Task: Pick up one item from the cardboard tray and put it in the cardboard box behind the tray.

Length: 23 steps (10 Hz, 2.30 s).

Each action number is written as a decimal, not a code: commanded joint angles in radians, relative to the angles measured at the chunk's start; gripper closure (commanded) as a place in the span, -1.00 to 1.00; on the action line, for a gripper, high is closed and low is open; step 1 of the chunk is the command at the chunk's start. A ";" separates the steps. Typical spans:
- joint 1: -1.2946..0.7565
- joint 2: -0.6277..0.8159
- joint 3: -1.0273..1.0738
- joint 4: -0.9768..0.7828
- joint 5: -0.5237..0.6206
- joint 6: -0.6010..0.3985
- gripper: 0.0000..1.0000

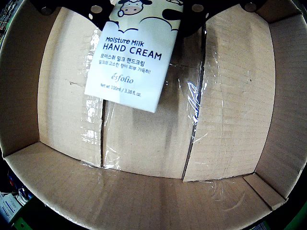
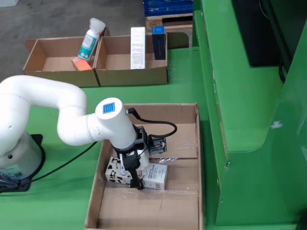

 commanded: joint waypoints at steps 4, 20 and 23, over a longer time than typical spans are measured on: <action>-0.010 0.026 0.017 0.007 -0.012 -0.006 1.00; -0.022 0.445 0.024 -0.178 0.059 0.006 1.00; -0.022 0.480 0.162 -0.290 0.075 0.010 1.00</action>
